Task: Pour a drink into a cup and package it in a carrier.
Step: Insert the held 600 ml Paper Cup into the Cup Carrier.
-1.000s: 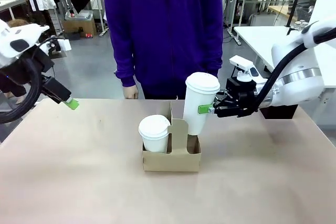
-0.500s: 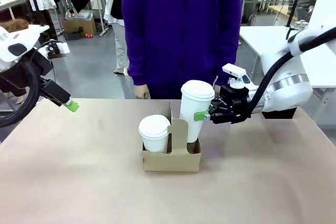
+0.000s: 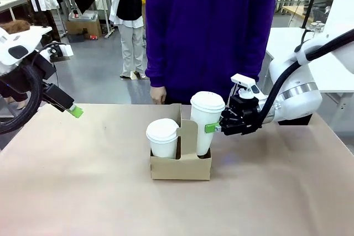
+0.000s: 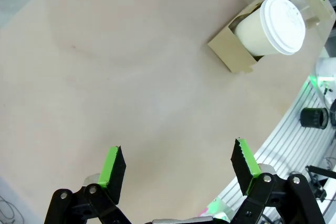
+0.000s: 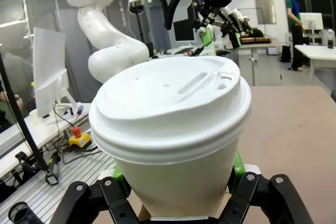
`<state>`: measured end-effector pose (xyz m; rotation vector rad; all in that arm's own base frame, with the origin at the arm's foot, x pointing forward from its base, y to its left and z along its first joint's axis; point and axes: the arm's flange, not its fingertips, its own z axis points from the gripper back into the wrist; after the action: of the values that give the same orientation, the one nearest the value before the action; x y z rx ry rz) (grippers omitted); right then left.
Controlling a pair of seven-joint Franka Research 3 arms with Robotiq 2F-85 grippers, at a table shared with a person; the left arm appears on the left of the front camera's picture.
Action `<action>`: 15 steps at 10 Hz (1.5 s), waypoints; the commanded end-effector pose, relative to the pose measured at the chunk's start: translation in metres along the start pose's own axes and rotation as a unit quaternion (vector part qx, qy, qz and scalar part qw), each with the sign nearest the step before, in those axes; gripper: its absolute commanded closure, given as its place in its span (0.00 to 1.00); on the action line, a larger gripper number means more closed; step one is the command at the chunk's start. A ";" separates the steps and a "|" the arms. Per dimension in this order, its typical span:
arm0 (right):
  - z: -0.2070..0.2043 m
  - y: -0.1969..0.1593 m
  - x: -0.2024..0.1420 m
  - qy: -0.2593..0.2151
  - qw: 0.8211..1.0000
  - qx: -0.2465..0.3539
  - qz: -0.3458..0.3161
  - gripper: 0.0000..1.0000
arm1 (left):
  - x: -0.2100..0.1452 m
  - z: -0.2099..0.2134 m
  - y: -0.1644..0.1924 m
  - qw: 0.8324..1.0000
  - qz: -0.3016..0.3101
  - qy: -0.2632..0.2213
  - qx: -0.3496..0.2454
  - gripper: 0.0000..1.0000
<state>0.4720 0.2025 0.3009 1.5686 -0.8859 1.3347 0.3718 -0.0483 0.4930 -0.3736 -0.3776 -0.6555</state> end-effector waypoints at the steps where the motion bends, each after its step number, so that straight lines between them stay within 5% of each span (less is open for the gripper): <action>1: 0.003 -0.011 -0.013 0.024 0.999 0.032 -0.008 0.19 | 0.001 0.002 -0.001 1.000 0.003 0.003 0.006 0.00; 11: -0.002 -0.017 -0.049 0.064 0.996 0.069 -0.002 0.19 | 0.001 0.002 -0.001 1.000 0.003 0.003 0.006 0.00; 12: -0.001 -0.017 -0.047 0.080 0.994 0.074 0.008 0.00 | 0.001 0.002 -0.001 1.000 0.003 0.003 0.006 0.00; 15: 0.005 -0.006 -0.033 0.104 0.992 0.061 0.028 0.00 | 0.001 0.002 -0.001 1.000 0.003 0.003 0.006 0.00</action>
<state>0.4799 0.2044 0.2610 1.5258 -0.7145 1.5327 0.3718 -0.0479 0.4932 -0.3728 -0.3782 -0.6545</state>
